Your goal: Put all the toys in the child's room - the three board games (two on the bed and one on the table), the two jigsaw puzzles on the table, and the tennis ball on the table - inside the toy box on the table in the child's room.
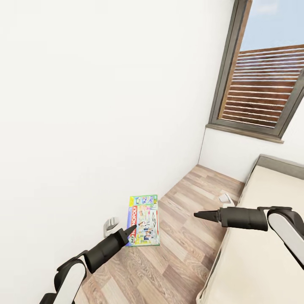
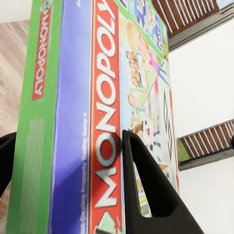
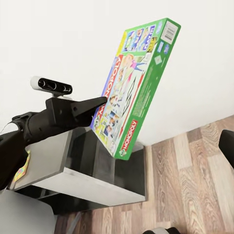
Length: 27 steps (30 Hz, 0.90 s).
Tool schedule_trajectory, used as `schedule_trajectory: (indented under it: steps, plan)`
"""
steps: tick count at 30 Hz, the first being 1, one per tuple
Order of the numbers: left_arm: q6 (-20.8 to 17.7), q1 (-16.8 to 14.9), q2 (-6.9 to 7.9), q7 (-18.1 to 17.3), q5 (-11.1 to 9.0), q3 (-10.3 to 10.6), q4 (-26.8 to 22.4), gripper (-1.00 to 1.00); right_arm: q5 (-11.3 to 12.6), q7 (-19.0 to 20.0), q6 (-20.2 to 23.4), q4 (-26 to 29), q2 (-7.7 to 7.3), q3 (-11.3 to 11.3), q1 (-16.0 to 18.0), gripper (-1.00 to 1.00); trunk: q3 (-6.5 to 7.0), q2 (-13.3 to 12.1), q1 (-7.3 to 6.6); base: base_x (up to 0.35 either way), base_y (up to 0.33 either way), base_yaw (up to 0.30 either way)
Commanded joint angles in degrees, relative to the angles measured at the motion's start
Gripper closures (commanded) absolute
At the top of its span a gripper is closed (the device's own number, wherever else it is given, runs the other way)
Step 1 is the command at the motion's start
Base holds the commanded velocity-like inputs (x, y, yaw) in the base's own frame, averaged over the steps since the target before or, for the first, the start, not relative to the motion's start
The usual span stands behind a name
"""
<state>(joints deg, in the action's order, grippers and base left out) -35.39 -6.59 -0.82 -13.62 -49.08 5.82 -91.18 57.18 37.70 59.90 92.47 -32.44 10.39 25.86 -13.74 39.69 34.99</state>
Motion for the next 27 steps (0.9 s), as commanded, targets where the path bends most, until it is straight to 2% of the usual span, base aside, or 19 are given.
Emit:
schedule_trajectory:
  steps: [1, 3, 10, 18, 27]
  plan:
    - [0.07, 0.05, -0.07, -0.03, 0.2, -0.08, 0.06, 1.0, -0.26, 0.35, 0.1, -0.01, -0.03, 0.04, 0.06, -1.0, -0.04, 0.07, 0.01, -0.033, -0.007, 0.031]
    - [0.73, 0.22, -0.15, -0.25, 1.31, -0.06, 0.26, 1.0, -0.25, 0.35, 0.1, -0.01, -0.02, 0.04, 0.06, -1.0, 0.03, 0.07, 0.01, -0.097, -0.027, 0.022]
    - [1.49, 0.45, -0.28, -0.81, 3.04, -0.03, 0.55, 1.0, -0.17, 0.35, 0.1, -0.02, 0.0, -0.33, 0.06, -1.0, 0.15, 0.07, 0.01, -0.201, -0.063, 0.011]
    - [1.61, 0.51, -0.35, -0.98, 3.57, -0.02, 0.62, 1.0, -0.21, 0.35, 0.1, -0.02, 0.01, -0.81, 0.06, -1.0, 0.22, 0.07, 0.01, -0.277, -0.088, 0.043]
    - [1.71, 0.52, -0.5, -1.12, 3.65, 0.04, 0.58, 1.0, -0.23, 0.35, 0.1, -0.06, 0.01, -0.84, 0.06, -1.0, 0.41, 0.07, 0.01, -0.109, -0.03, 0.218]
